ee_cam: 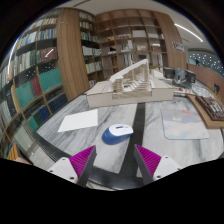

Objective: Arrange mouse

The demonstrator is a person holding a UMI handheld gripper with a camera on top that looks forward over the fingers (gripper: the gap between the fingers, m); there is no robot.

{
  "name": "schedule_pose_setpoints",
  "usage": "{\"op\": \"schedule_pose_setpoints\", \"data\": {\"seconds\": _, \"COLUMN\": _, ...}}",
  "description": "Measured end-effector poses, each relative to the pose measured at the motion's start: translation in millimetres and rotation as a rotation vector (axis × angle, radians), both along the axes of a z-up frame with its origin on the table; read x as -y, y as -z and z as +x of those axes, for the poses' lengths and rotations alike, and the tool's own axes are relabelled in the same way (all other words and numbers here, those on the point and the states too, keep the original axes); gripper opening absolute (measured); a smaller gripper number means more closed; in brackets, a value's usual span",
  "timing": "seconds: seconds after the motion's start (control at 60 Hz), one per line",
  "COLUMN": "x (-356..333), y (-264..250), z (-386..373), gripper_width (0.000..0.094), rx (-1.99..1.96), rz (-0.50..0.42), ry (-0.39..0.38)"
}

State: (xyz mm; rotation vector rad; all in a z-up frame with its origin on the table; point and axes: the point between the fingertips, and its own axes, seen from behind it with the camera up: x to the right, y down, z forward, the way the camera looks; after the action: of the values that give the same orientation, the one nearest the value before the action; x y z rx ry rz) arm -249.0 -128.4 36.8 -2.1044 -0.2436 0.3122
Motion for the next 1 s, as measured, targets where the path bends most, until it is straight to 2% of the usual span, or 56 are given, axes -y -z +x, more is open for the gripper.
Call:
{"op": "schedule_pose_setpoints", "data": {"seconds": 0.15, "x": -45.5, "y": 26.8, "z": -26.1, "gripper_width": 0.079, "rx": 0.008, "rz": -0.045, "ry": 0.008}}
{"op": "schedule_pose_setpoints", "data": {"seconds": 0.25, "x": -70.7, "y": 38.1, "z": -31.4, "gripper_width": 0.0793, "rx": 0.026, "rz": -0.069, "ry": 0.039}}
{"op": "schedule_pose_setpoints", "data": {"seconds": 0.5, "x": -135.3, "y": 50.6, "z": -60.1, "gripper_width": 0.0772, "rx": 0.069, "rz": -0.077, "ry": 0.051}}
{"op": "schedule_pose_setpoints", "data": {"seconds": 0.533, "x": -142.8, "y": 51.5, "z": -62.4, "gripper_width": 0.0729, "rx": 0.089, "rz": -0.062, "ry": 0.051}}
{"op": "schedule_pose_setpoints", "data": {"seconds": 0.583, "x": -148.3, "y": 54.1, "z": -60.6, "gripper_width": 0.0561, "rx": 0.142, "rz": -0.049, "ry": 0.059}}
{"op": "schedule_pose_setpoints", "data": {"seconds": 0.717, "x": -149.9, "y": 55.3, "z": -61.5, "gripper_width": 0.0544, "rx": 0.138, "rz": -0.041, "ry": 0.067}}
{"op": "schedule_pose_setpoints", "data": {"seconds": 0.867, "x": -152.6, "y": 54.3, "z": -63.9, "gripper_width": 0.0542, "rx": 0.123, "rz": -0.037, "ry": 0.017}}
{"op": "schedule_pose_setpoints", "data": {"seconds": 0.95, "x": -154.0, "y": 53.8, "z": -62.6, "gripper_width": 0.0466, "rx": 0.128, "rz": -0.042, "ry": 0.007}}
{"op": "schedule_pose_setpoints", "data": {"seconds": 0.967, "x": -153.3, "y": 53.5, "z": -62.7, "gripper_width": 0.0514, "rx": 0.131, "rz": -0.045, "ry": 0.0}}
{"op": "schedule_pose_setpoints", "data": {"seconds": 0.983, "x": -152.4, "y": 52.6, "z": -62.7, "gripper_width": 0.0442, "rx": 0.134, "rz": -0.049, "ry": -0.009}}
{"op": "schedule_pose_setpoints", "data": {"seconds": 1.0, "x": -152.3, "y": 48.8, "z": -62.7, "gripper_width": 0.0435, "rx": 0.131, "rz": -0.045, "ry": -0.015}}
